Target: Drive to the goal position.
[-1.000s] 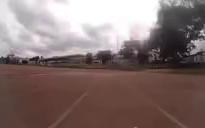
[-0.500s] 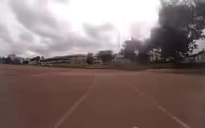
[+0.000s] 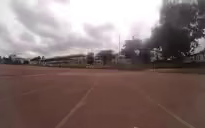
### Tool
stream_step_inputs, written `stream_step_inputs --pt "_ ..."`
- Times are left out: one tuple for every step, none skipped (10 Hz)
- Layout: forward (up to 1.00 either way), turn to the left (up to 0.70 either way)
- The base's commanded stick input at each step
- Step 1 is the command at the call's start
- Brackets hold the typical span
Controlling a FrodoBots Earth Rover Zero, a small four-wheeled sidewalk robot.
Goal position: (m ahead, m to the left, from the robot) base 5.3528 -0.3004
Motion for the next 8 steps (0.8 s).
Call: stream_step_inputs --pt "0.70 0.00" --pt "0.70 0.00" --pt "0.70 0.00" --pt "0.70 0.00" --pt "0.70 0.00" --pt "0.70 0.00" --pt "0.70 0.00" --pt "0.70 0.00"
